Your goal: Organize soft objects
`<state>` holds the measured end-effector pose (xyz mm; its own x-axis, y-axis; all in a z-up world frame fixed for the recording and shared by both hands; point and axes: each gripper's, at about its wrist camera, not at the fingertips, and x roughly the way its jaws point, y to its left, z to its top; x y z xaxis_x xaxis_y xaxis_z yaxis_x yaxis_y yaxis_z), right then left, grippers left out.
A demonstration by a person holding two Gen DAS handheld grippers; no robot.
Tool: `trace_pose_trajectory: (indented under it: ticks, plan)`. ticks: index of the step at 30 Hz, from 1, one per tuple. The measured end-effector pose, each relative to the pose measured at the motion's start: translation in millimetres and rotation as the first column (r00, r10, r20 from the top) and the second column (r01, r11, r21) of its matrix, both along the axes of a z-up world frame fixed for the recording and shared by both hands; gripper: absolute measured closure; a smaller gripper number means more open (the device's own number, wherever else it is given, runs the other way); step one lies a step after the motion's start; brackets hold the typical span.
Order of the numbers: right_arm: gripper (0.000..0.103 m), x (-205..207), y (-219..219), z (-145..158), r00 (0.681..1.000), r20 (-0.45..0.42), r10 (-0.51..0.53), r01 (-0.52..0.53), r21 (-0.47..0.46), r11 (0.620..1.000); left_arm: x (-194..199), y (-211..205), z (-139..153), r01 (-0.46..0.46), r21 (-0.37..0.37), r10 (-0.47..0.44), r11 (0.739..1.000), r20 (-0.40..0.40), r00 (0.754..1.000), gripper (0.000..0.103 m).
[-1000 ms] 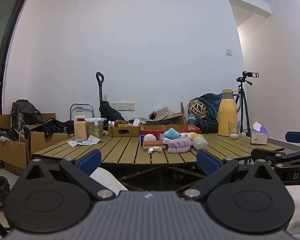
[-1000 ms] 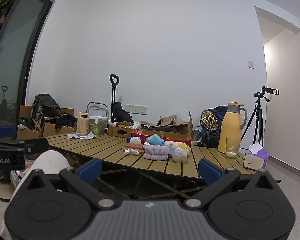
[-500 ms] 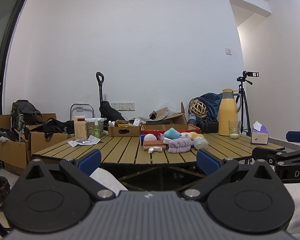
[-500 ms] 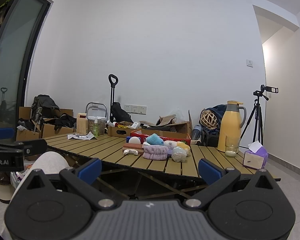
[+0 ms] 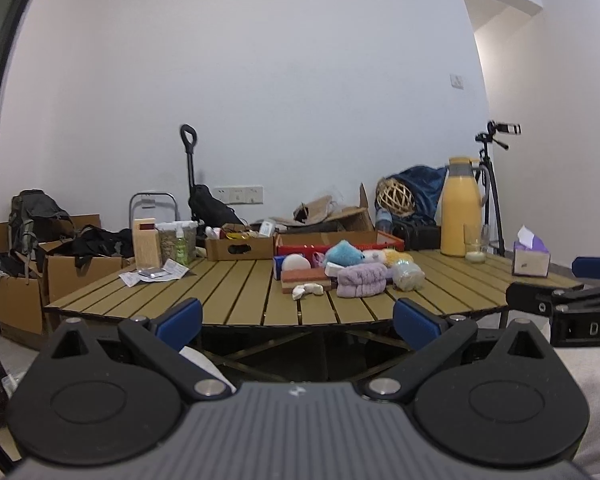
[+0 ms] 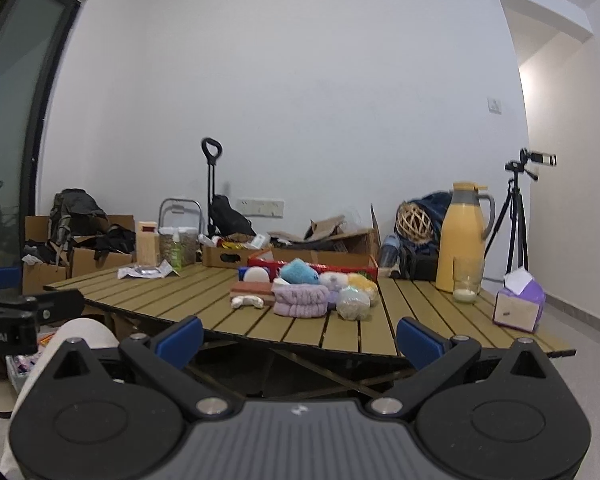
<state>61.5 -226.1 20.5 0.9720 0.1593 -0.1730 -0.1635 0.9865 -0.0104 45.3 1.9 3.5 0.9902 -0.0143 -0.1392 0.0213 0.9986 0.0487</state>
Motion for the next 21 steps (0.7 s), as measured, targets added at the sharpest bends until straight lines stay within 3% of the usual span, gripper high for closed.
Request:
trace_pose_trajectory:
  ticks: [12, 17, 21]
  plan:
    - [0.0, 129, -25, -12, 0.994, -0.087, -0.073, 0.077, 0.046, 0.996, 129, -3, -10, 0.015, 0.041, -0.011, 0.999, -0.106, 0.994, 0.0]
    - [0.0, 208, -36, -12, 0.99, -0.091, -0.104, 0.109, 0.052, 0.993, 211, -9, -9, 0.036, 0.039, -0.031, 0.999, -0.124, 0.992, 0.0]
    - [0.0, 284, -44, -12, 0.985, -0.144, -0.095, 0.107, 0.074, 0.992, 281, -15, 2, 0.087, -0.018, -0.089, 0.996, -0.124, 0.988, 0.0]
